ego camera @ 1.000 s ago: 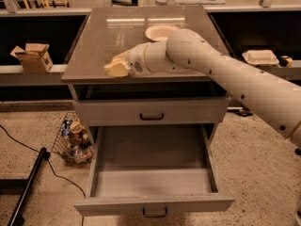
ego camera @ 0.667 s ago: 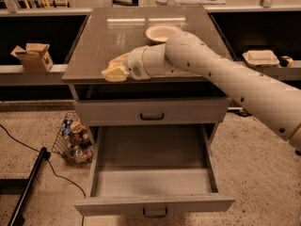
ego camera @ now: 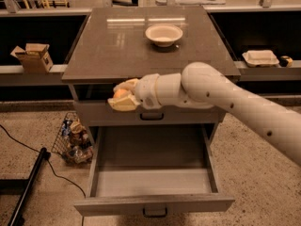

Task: Place orange into middle drawer

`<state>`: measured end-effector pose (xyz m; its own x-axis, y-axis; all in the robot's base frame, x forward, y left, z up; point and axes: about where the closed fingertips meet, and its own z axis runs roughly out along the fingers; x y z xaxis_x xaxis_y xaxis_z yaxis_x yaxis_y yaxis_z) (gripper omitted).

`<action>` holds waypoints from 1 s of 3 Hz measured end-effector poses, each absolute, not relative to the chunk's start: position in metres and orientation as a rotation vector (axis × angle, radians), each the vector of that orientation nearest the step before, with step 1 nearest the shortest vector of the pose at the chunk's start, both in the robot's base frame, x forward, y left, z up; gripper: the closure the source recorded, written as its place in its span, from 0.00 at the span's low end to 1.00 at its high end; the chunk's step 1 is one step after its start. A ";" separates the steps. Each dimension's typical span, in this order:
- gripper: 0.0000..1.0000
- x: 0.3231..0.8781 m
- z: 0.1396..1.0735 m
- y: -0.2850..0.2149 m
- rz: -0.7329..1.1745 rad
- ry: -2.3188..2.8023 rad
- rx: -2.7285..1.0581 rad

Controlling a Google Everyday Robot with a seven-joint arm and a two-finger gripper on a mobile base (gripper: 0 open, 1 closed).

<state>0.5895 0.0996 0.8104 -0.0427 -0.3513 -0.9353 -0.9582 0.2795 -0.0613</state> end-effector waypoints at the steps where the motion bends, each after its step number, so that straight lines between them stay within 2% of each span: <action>1: 1.00 0.561 0.758 0.082 0.826 1.602 -1.157; 3: 1.00 0.560 0.697 0.065 0.824 1.624 -0.950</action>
Offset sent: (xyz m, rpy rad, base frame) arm -0.0403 -0.0561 -0.1682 0.2670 0.0642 -0.3097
